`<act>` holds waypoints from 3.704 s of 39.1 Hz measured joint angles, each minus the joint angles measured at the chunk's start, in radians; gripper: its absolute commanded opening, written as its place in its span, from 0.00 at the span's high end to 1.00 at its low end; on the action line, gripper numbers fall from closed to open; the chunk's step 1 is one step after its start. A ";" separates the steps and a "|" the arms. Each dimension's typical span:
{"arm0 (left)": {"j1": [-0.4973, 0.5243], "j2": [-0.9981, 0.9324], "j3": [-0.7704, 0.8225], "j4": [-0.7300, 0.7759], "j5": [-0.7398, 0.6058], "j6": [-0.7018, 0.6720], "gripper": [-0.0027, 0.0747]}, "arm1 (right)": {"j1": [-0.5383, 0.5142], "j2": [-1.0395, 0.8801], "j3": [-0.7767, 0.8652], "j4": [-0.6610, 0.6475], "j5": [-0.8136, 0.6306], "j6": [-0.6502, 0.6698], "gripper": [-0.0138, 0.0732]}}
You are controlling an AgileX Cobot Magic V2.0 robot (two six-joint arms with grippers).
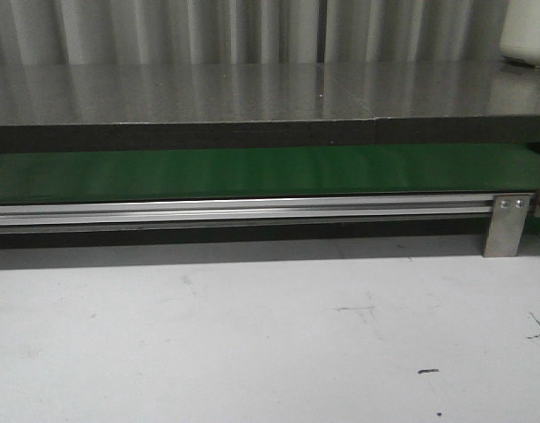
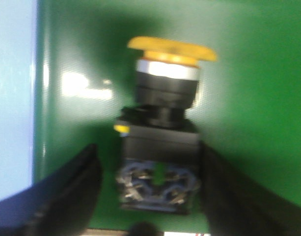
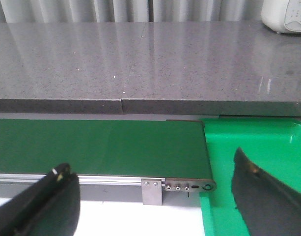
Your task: Move button from left to right
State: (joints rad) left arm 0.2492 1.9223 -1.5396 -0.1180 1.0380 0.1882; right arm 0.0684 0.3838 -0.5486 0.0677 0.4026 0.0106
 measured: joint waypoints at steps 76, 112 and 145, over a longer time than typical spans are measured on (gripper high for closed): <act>-0.304 -1.854 1.228 0.137 -0.639 -0.141 0.99 | 0.000 0.000 0.000 0.000 0.002 0.000 0.10; -0.304 -1.868 1.230 0.137 -0.640 -0.141 0.99 | 0.000 0.000 0.000 0.000 0.002 0.000 0.10; -0.304 -1.868 1.230 0.137 -0.640 -0.143 0.99 | 0.000 0.000 0.000 0.000 0.002 0.000 0.10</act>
State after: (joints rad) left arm -0.0549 0.0538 -0.3095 0.0192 0.3984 0.0454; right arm 0.0684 0.3838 -0.5486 0.0677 0.4043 0.0106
